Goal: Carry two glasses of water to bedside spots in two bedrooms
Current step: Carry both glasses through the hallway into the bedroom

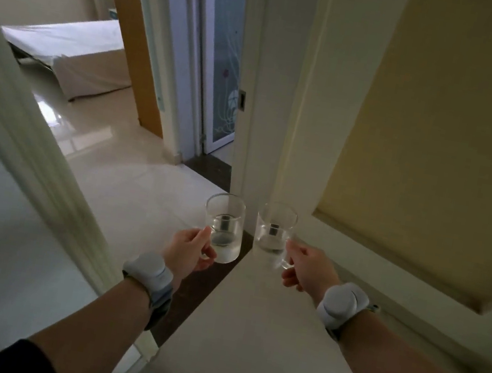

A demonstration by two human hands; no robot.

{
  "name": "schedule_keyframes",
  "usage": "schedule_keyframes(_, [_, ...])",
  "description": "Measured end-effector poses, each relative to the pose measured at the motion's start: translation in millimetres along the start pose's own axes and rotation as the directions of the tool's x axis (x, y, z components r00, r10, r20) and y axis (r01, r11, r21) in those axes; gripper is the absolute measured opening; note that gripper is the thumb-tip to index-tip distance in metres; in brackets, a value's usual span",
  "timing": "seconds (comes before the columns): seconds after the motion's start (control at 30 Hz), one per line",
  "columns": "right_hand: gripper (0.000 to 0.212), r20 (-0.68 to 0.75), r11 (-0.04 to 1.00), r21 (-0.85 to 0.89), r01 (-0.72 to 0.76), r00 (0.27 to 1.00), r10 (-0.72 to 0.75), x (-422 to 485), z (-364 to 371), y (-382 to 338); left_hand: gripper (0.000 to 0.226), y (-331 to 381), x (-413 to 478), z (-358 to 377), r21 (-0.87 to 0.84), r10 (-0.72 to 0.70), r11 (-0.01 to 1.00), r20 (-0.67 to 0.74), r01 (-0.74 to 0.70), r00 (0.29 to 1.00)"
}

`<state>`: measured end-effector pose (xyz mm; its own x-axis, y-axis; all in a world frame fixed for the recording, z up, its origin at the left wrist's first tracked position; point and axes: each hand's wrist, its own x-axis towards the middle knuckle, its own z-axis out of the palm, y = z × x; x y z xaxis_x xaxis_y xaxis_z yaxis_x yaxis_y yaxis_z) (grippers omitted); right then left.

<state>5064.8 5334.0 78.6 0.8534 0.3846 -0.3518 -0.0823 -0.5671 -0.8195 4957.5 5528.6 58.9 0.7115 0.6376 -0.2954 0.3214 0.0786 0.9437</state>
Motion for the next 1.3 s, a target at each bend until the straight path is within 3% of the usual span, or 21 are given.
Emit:
schedule_keyframes(0.37, [0.039,0.049,0.999,-0.041,0.019,0.999,-0.017,154,27,-78,0.025,41,170,-35,-0.039,-0.01,0.999,0.023,0.011,1.0])
schedule_keyframes(0.6, [0.041,0.08,0.998,-0.009,0.065,0.995,-0.064,237,52,-137,0.027,68,248,-63,-0.058,-0.047,0.997,-0.073,0.042,0.996])
schedule_keyframes(0.83, [0.035,0.229,0.993,-0.044,0.108,0.969,-0.095,320,85,-183,0.023,83,306,-79,-0.128,-0.105,0.988,-0.17,0.084,0.98])
schedule_keyframes(1.13, [0.035,0.431,0.971,-0.085,0.224,0.887,-0.167,454,134,-264,0.027,130,414,-100,-0.323,-0.17,0.945,-0.352,0.051,0.921])
schedule_keyframes(1.3, [0.032,0.5,0.951,-0.106,0.291,0.842,-0.202,516,163,-313,0.029,152,457,-130,-0.308,-0.181,0.951,-0.45,0.038,0.875])
